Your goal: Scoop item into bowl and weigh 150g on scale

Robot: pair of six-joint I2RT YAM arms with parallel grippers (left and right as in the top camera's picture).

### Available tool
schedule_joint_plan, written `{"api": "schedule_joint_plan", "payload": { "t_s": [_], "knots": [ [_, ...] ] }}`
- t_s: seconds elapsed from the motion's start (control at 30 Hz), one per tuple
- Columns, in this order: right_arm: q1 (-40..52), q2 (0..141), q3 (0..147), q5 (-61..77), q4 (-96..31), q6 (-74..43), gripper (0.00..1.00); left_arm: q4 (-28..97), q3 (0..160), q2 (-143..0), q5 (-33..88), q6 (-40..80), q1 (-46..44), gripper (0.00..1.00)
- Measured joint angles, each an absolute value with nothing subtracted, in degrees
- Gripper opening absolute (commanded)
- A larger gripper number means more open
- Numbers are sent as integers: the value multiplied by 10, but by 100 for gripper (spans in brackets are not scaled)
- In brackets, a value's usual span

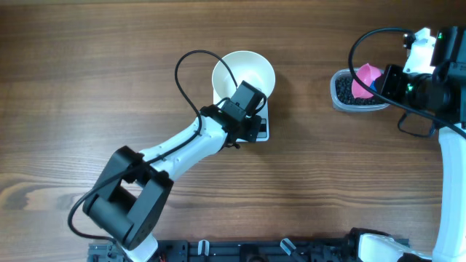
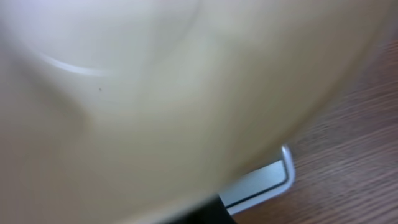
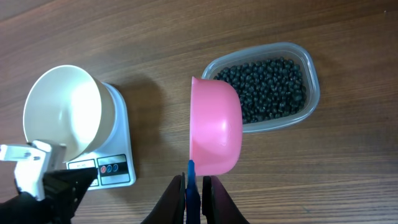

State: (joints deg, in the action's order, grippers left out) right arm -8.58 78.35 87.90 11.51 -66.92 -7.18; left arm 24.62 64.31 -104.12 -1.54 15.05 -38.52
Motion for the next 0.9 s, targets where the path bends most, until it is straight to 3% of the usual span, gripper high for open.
{"api": "schedule_joint_plan", "payload": {
  "t_s": [0.9],
  "knots": [
    [-86,783,879,115,-671,-72,4,233,641,-1069,-17,146,-385,4]
  ]
}}
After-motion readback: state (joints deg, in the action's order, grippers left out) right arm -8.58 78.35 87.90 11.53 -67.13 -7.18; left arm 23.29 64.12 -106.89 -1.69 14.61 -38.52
